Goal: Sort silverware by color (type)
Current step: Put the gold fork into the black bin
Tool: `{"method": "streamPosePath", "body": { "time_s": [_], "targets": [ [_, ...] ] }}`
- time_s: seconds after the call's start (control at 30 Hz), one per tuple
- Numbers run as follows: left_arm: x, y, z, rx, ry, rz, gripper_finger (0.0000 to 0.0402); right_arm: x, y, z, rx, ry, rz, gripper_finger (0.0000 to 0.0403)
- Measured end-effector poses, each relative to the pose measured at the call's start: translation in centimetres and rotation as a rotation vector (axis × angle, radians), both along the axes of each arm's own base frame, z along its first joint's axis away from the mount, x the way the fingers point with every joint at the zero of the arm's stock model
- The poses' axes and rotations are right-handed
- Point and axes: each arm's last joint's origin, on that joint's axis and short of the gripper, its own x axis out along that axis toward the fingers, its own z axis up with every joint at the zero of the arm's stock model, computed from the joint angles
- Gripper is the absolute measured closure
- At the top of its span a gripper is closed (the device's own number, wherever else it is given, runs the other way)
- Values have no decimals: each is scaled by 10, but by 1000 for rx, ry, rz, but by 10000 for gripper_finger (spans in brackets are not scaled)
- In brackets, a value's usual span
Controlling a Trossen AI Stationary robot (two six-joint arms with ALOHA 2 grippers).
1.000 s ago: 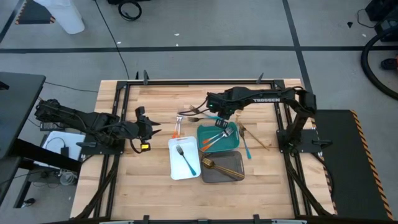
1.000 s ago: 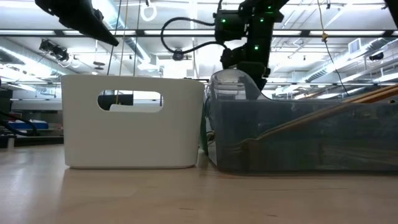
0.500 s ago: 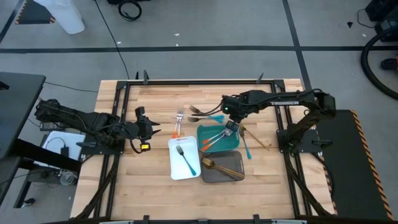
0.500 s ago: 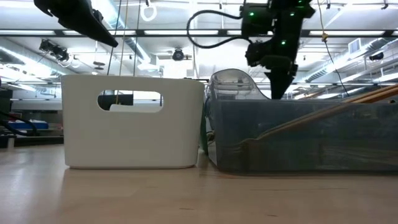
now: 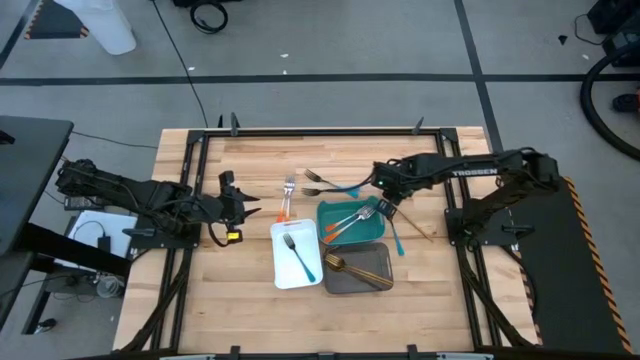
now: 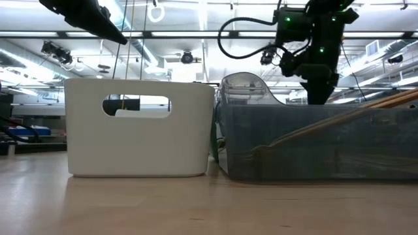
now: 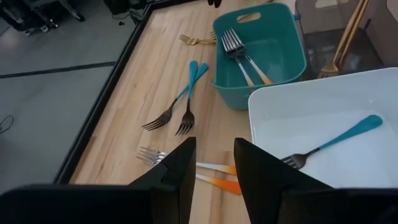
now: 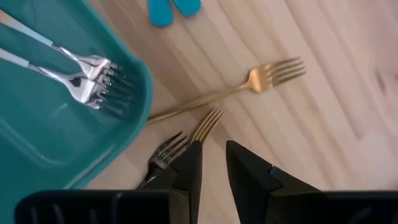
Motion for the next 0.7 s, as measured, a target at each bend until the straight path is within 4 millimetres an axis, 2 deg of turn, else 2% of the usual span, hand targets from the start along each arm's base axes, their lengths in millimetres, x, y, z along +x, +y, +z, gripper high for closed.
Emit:
{"method": "streamPosePath", "body": {
  "time_s": [0.23, 0.43, 0.7],
  "targets": [
    [1, 0, 2, 22, -17, -19, 283, -5, 3, -6, 74, -12, -45, 302],
    [2, -1, 3, 21, -20, -19, 283, -16, 7, -25, 130, 40, -121, 283],
    [2, -1, 2, 23, -19, -20, 283, -29, 18, -46, 178, 99, -210, 286]
  ]
}}
